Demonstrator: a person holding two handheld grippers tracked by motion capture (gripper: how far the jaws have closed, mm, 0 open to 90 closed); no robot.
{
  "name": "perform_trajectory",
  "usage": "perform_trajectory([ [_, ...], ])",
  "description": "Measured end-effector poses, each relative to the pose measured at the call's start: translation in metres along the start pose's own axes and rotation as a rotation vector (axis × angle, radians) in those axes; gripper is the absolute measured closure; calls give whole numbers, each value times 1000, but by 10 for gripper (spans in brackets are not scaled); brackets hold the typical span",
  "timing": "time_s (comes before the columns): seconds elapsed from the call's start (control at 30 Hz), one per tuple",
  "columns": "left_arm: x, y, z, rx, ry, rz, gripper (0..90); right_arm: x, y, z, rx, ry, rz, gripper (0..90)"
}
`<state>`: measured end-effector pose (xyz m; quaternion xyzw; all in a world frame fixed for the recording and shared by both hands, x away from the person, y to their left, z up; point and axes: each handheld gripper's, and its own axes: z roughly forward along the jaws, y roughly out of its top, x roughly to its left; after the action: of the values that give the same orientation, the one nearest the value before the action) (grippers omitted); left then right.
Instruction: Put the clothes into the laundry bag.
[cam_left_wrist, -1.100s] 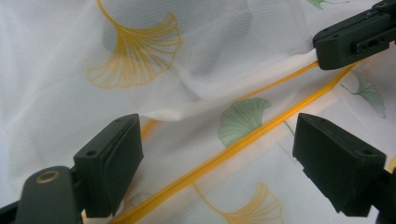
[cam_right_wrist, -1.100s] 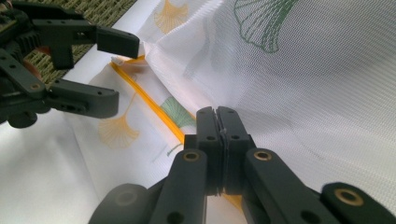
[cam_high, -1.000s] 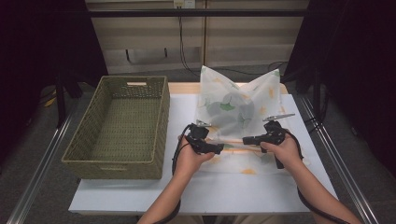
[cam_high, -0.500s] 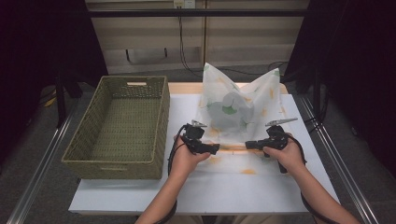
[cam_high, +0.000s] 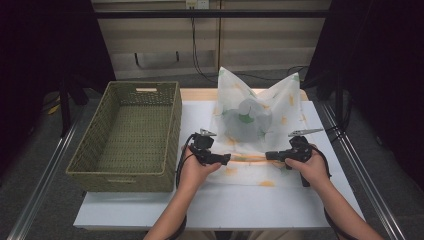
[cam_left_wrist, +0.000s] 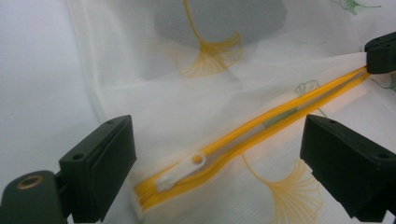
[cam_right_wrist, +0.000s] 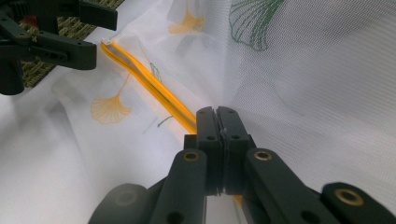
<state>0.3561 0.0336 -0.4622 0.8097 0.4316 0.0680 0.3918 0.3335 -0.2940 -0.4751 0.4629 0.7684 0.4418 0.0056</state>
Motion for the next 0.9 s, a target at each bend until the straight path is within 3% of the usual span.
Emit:
perform_trajectory([
  [0.17, 3, -3, -3, 11, -10, -23, 103, -4, -1, -3, 3, -29, -12, 893],
  [0.6, 8, -9, -5, 49, -6, -32, 124, -8, -6, -8, -5, -35, 3, 893],
  [0.9, 10, -9, -9, 77, -39, -64, 220, -12, -8, -11, -17, -44, 13, 893],
])
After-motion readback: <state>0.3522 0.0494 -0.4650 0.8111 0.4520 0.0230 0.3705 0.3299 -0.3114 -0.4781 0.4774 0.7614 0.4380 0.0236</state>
